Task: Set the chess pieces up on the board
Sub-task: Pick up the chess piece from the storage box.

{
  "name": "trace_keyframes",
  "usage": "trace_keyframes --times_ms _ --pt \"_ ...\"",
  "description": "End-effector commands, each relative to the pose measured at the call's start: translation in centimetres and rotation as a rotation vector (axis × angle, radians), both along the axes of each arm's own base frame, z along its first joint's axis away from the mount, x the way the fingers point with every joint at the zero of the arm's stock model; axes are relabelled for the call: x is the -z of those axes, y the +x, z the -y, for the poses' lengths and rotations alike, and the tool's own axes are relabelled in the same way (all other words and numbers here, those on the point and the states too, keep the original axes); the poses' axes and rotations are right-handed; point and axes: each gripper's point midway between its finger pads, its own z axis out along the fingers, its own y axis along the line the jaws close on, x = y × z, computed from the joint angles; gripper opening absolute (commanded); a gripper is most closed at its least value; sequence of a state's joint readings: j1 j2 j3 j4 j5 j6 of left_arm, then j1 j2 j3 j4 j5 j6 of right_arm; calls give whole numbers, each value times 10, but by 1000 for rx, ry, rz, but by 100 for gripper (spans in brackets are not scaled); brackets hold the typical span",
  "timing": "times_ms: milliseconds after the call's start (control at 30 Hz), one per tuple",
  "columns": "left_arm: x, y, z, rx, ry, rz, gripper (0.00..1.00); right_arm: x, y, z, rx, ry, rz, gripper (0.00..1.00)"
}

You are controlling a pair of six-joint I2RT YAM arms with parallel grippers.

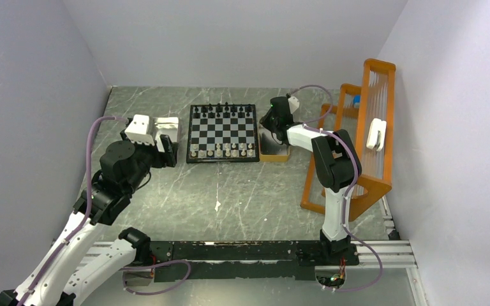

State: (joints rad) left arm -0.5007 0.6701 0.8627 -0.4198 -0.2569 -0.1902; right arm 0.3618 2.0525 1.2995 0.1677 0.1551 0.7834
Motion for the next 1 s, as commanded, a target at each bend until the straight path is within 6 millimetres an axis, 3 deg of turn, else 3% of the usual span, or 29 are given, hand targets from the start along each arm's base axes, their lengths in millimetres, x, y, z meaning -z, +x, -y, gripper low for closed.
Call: trace_keyframes --times_ms 0,367,967 --pt "-7 -1 0 10 -11 26 83 7 2 10 163 102 -30 28" --pt "-11 -4 -1 15 -19 39 83 20 -7 24 375 158 -174 29" --pt "-14 -6 -3 10 -22 49 83 25 -10 25 539 266 -182 26"
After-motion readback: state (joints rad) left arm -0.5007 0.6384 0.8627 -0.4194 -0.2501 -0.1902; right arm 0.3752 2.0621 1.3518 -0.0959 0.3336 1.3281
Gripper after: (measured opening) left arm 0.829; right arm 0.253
